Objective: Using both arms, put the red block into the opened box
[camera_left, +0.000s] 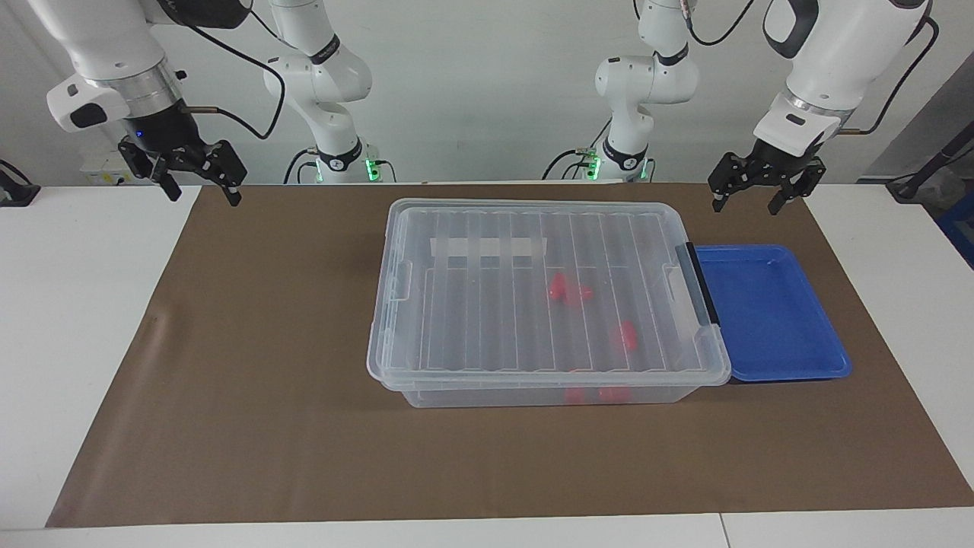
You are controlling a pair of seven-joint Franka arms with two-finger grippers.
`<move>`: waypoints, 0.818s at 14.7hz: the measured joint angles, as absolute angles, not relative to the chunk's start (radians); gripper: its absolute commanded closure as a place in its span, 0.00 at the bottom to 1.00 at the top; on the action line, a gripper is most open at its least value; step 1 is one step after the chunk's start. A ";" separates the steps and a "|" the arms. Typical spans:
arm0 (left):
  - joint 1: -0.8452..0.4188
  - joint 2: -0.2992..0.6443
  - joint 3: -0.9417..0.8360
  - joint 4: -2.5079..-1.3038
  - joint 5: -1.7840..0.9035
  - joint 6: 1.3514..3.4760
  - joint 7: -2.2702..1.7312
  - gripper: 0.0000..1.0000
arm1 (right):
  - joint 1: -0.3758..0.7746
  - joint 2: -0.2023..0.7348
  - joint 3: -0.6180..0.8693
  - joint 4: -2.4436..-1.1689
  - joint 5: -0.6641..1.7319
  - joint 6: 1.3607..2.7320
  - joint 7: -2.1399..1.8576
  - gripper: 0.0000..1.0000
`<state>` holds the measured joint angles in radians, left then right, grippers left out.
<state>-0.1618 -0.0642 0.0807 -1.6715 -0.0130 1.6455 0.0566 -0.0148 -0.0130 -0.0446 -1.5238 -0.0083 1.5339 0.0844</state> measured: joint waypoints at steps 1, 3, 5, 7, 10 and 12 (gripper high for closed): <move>-0.162 -0.064 0.081 -1.671 -0.013 1.645 0.057 0.00 | -0.014 -0.005 -0.043 -1.515 -0.008 1.527 0.084 0.00; -0.162 -0.064 0.081 -1.672 -0.013 1.645 0.057 0.00 | -0.006 0.001 -0.041 -1.513 -0.008 1.523 0.084 0.00; -0.162 -0.064 0.081 -1.672 -0.013 1.645 0.056 0.00 | -0.004 0.001 -0.038 -1.513 -0.008 1.514 0.084 0.00; -0.162 -0.064 0.081 -1.672 -0.013 1.645 0.056 0.00 | -0.004 -0.003 -0.036 -1.521 -0.008 1.506 0.084 0.00; -0.162 -0.064 0.081 -1.672 -0.013 1.645 0.056 0.00 | -0.004 -0.017 -0.033 -1.542 -0.008 1.501 0.084 0.00; -0.162 -0.064 0.081 -1.672 -0.013 1.645 0.056 0.00 | -0.004 -0.021 -0.033 -1.547 -0.008 1.501 0.084 0.00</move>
